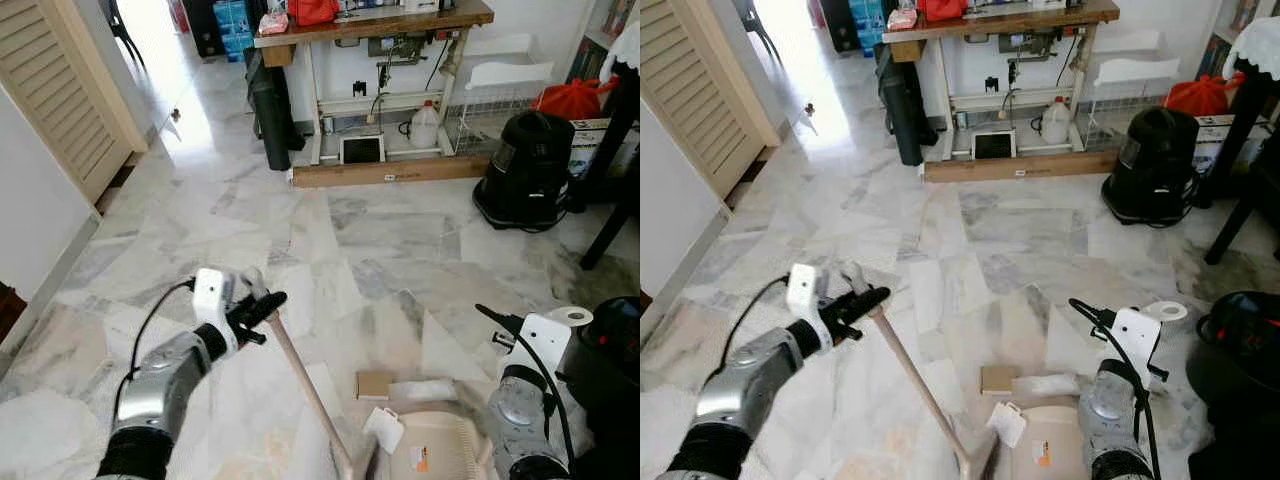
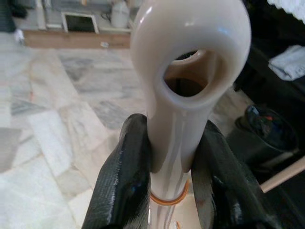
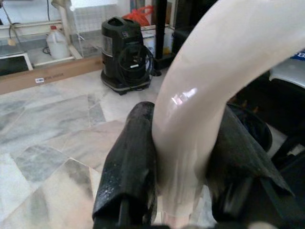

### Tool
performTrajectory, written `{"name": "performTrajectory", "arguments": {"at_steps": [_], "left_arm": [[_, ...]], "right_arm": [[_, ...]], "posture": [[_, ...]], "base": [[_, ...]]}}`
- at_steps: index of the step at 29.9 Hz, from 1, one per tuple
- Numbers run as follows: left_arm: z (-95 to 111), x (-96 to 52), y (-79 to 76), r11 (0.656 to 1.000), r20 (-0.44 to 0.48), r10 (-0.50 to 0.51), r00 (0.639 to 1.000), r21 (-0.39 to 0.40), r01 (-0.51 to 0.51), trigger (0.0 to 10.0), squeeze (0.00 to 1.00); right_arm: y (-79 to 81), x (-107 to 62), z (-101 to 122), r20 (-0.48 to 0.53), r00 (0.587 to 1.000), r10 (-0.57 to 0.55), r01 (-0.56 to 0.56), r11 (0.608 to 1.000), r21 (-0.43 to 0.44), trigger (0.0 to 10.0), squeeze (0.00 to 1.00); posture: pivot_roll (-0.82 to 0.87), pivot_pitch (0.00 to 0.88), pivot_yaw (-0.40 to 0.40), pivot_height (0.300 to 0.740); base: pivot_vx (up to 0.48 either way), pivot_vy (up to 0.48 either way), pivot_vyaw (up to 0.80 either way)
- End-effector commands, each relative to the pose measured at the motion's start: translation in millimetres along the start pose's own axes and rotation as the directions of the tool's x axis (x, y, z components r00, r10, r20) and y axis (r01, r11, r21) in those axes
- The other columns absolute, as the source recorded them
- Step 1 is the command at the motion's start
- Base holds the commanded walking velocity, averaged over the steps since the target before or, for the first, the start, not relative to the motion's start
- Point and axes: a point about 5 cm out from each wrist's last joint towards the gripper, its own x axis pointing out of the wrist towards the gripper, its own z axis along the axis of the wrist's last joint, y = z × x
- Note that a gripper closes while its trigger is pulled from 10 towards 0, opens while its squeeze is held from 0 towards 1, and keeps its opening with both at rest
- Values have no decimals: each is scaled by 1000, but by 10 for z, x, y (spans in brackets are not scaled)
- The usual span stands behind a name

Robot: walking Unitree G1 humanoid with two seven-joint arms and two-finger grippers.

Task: Sweep floor

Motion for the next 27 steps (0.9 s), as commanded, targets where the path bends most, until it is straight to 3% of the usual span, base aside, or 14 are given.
{"name": "performTrajectory", "arguments": {"at_steps": [1, 7, 14, 18, 22, 27], "left_arm": [[37, -54, 33, 1000, 13, 6, 1000, -10, -6, 10000, 0], [63, -86, 61, 999, 9, 34, 999, 9, -34, 10000, 0], [-32, -4, 75, 994, -8, 89, 996, 71, -88, 10000, 0], [-43, 27, 76, 990, 14, 127, 992, 61, -127, 10000, 0], [-41, 93, 88, 974, 52, 190, 980, 111, -195, 10000, 0], [-122, 173, 100, 971, 39, 218, 975, 88, -220, 10000, 0]], "right_arm": [[58, 12, 44, 9, 1000, 13, -13, 1000, 15, 10000, 0], [55, 18, 40, 2, 1000, 11, -12, 1000, 17, 10000, 0], [55, 14, 40, 5, 1000, 13, -13, 1000, 17, 10000, 0], [30, 12, 31, 7, 1000, 9, -9, 1000, 15, 10000, 0], [0, 14, 19, 7, 1000, 7, -7, 1000, 9, 10000, 0], [-6, 21, 27, 11, 1000, 5, -5, 1000, 11, 10000, 0]], "posture": [[4, 0, 121, 740], [5, 0, 121, 740], [-6, 0, 119, 740], [-18, 0, 118, 740], [-24, 0, 114, 740], [-41, 0, 116, 740]], "base": [[0, 0, 0], [0, 0, 0], [0, 0, 0], [0, 0, 0], [0, 0, 0], [0, 0, 0]]}}
